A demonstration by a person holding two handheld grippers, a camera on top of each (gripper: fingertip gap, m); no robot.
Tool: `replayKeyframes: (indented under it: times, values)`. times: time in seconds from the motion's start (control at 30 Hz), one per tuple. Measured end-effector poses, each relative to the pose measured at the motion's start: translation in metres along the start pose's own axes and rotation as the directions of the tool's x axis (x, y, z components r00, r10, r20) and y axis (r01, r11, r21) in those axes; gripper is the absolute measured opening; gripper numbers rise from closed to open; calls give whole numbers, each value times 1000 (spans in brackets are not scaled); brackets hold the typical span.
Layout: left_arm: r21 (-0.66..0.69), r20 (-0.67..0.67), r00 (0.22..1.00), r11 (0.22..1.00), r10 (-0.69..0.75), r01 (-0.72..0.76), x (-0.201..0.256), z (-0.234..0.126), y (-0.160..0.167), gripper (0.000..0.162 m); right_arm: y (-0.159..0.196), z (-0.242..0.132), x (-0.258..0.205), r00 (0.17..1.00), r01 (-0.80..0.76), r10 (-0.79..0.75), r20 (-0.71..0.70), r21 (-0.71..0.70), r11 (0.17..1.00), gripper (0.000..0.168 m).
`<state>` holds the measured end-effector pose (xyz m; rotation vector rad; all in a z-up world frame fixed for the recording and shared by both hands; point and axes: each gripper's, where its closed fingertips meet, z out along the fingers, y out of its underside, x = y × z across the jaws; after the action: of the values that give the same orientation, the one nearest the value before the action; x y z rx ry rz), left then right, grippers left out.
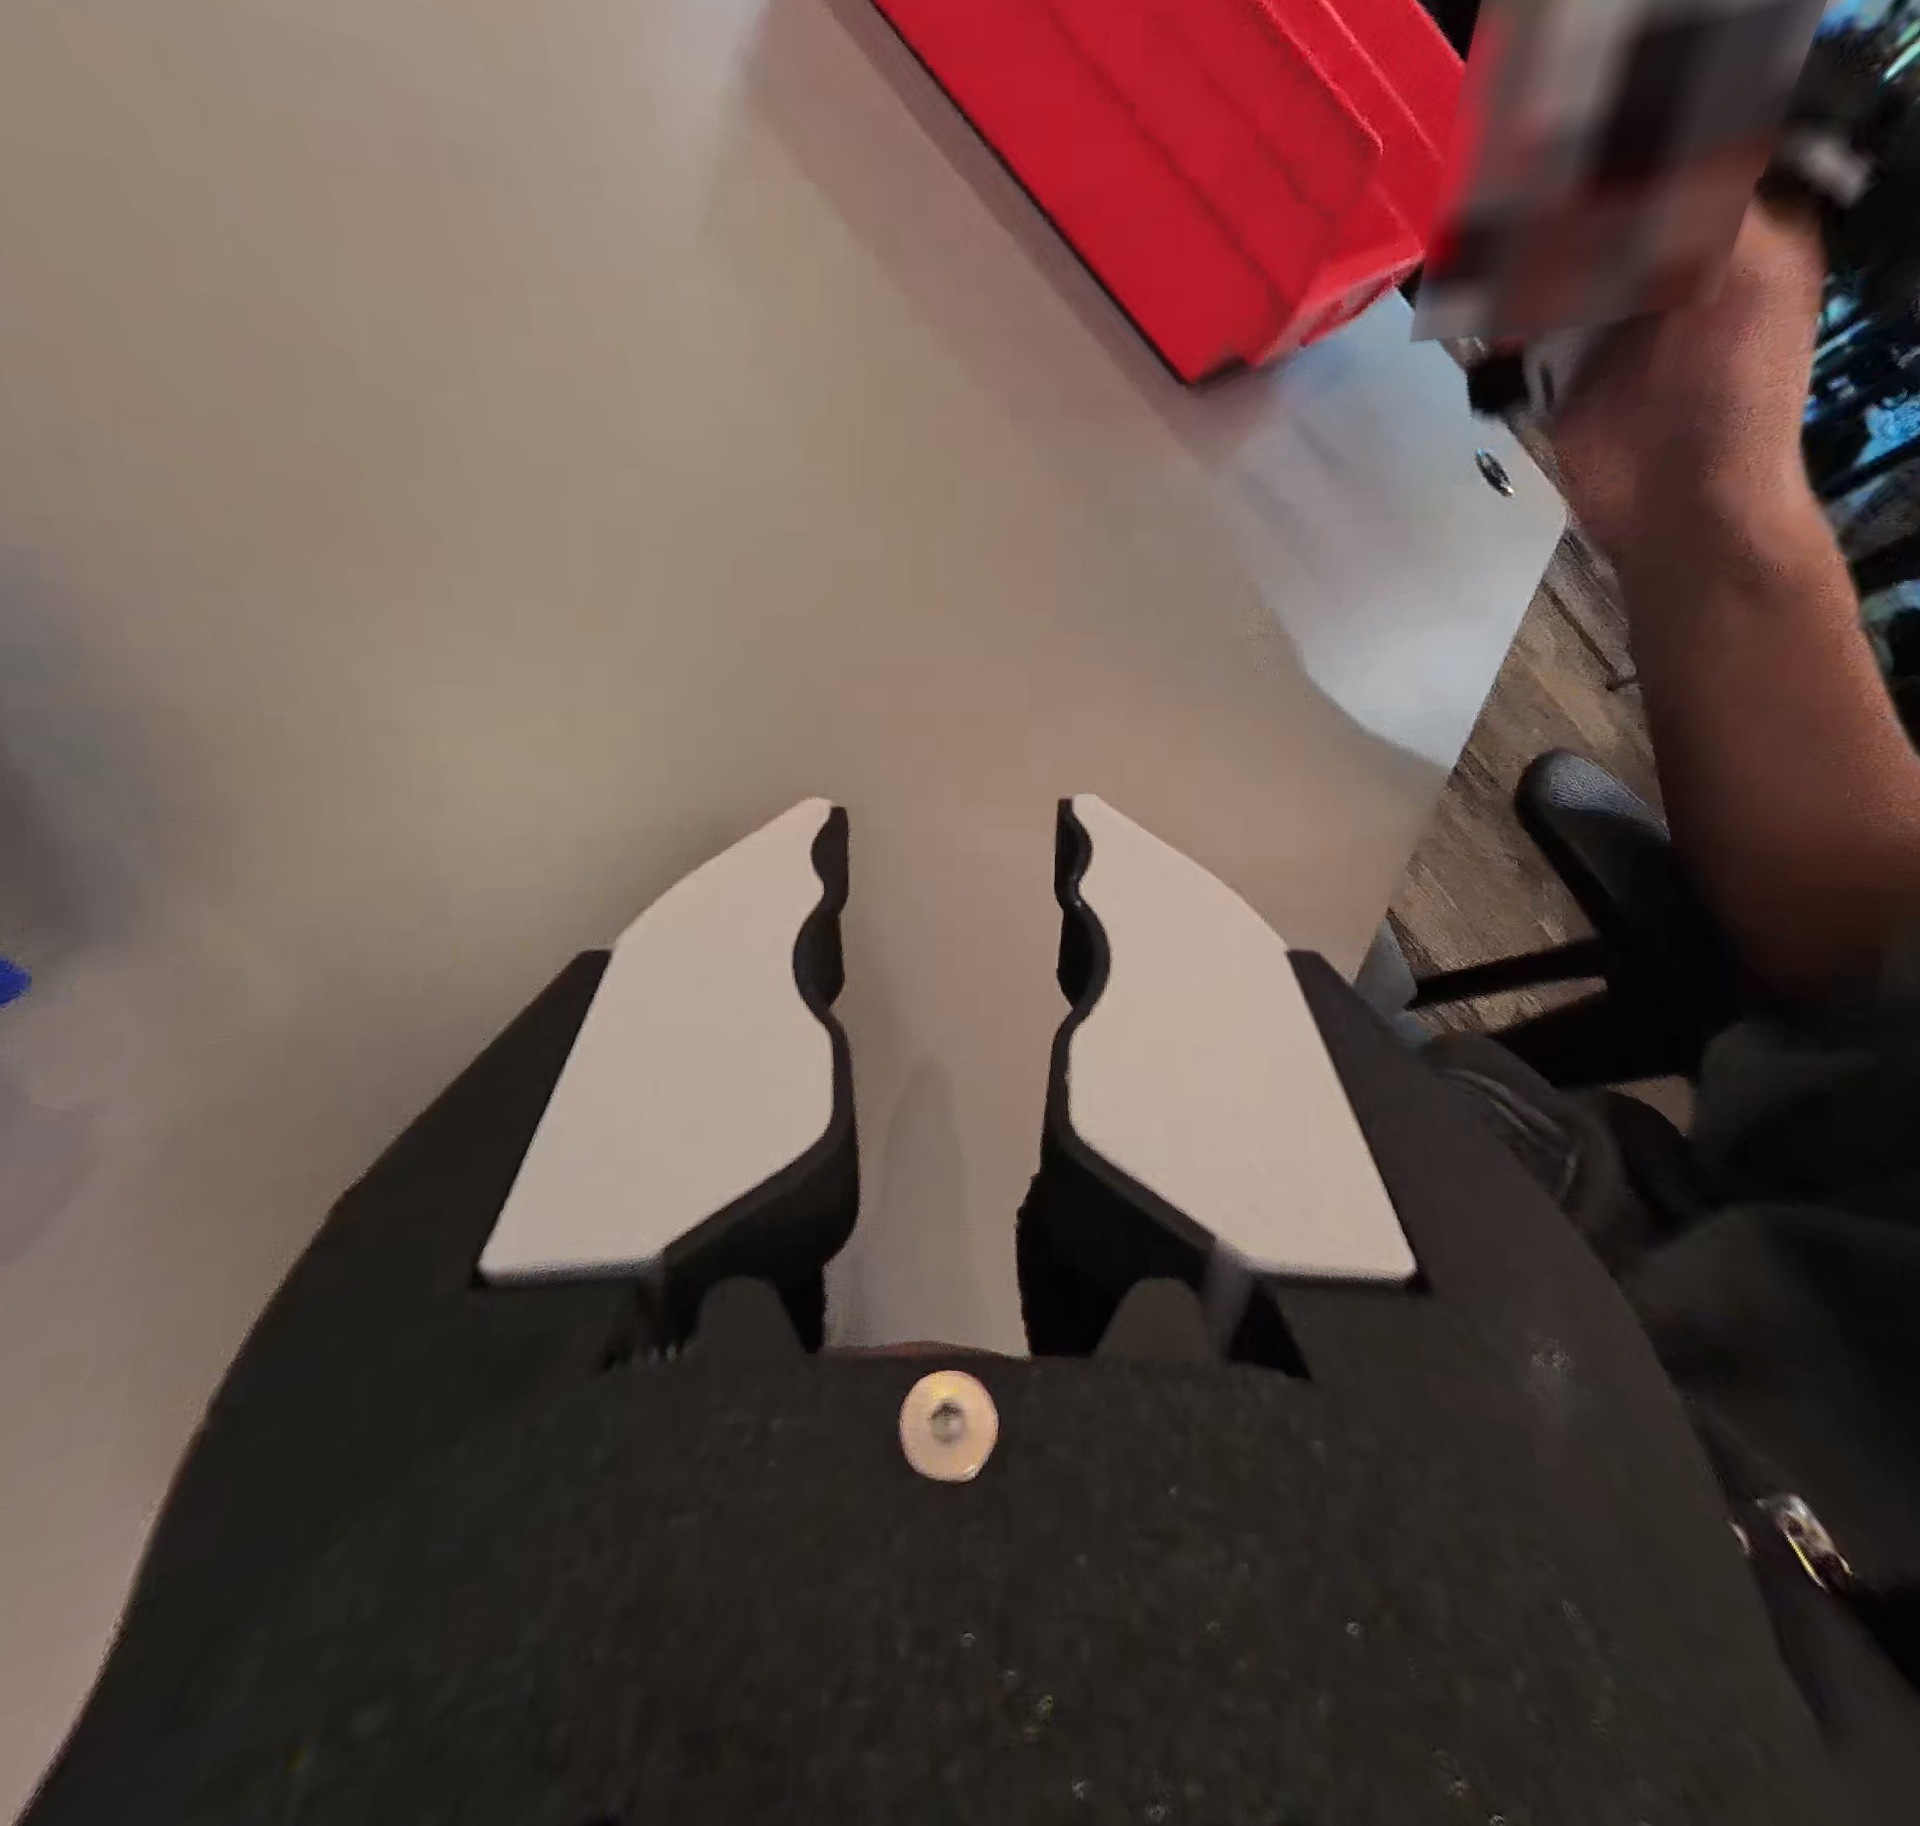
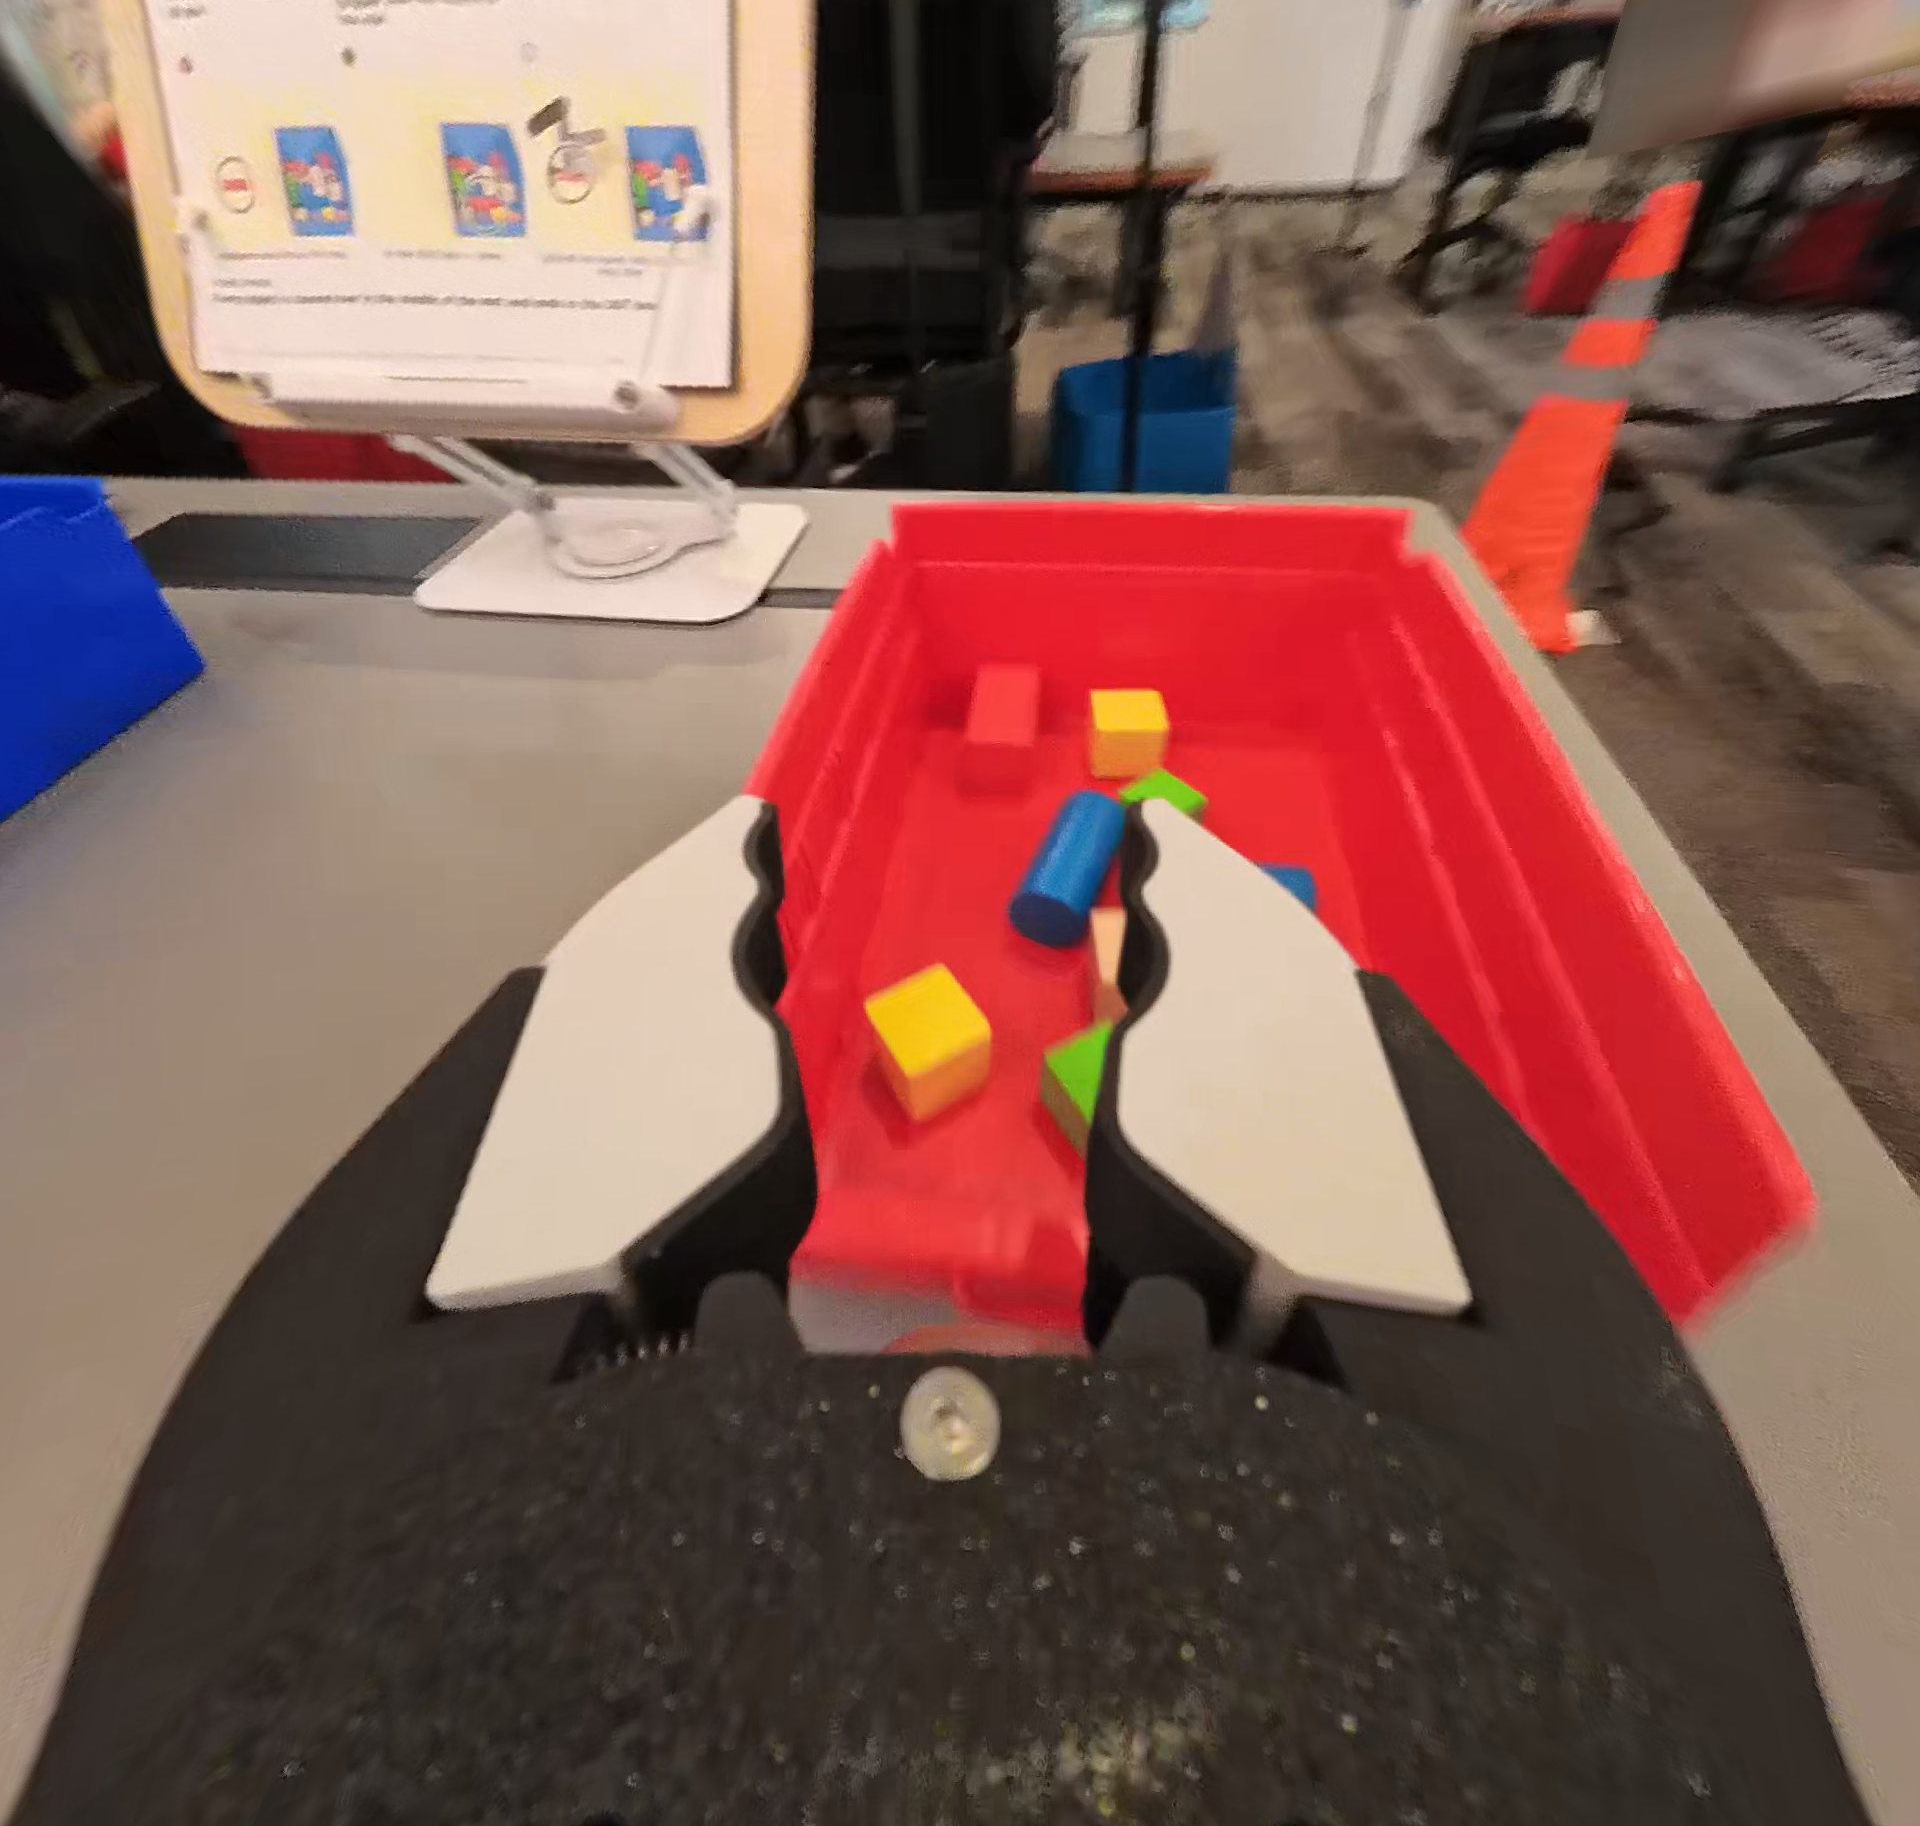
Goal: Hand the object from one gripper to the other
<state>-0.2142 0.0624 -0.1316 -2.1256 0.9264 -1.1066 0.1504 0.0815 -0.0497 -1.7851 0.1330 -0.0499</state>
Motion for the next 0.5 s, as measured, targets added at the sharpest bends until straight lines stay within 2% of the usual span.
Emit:
replayKeyframes:
  times: [0.07, 0.13, 0.2, 0.33, 0.4, 0.5]
  values:
    - [14, 43, 999, 1000, 4, -5, -6, -4, -3, 38, 24, -27, -4, 999, 33, -32, -33, 37, 999, 61]
    - [18, 78, 997, 1000, 12, -14, -10, -5, -5, 38, 57, -44, -3, 993, 74, -75, -90, -20, 997, 59]
    - [23, 98, 995, 1000, 12, -14, -11, -7, -8, 38, 82, -50, -15, 997, 68, -72, -41, -88, 994, 59]
    - [44, 183, 983, 999, 1, -9, -25, -30, -29, 43, 80, -56, -16, 992, 107, -112, -56, -82, 991, 59]
    - [42, 285, 958, 999, -36, 25, -47, -59, -58, 54, 77, -59, -9, 987, 127, -133, -88, -73, 989, 61]
    - [39, 409, 909, 997, -72, 62, -87, -99, -102, 56, 73, -61, -2, 986, 120, -126, -109, -59, 991, 61]
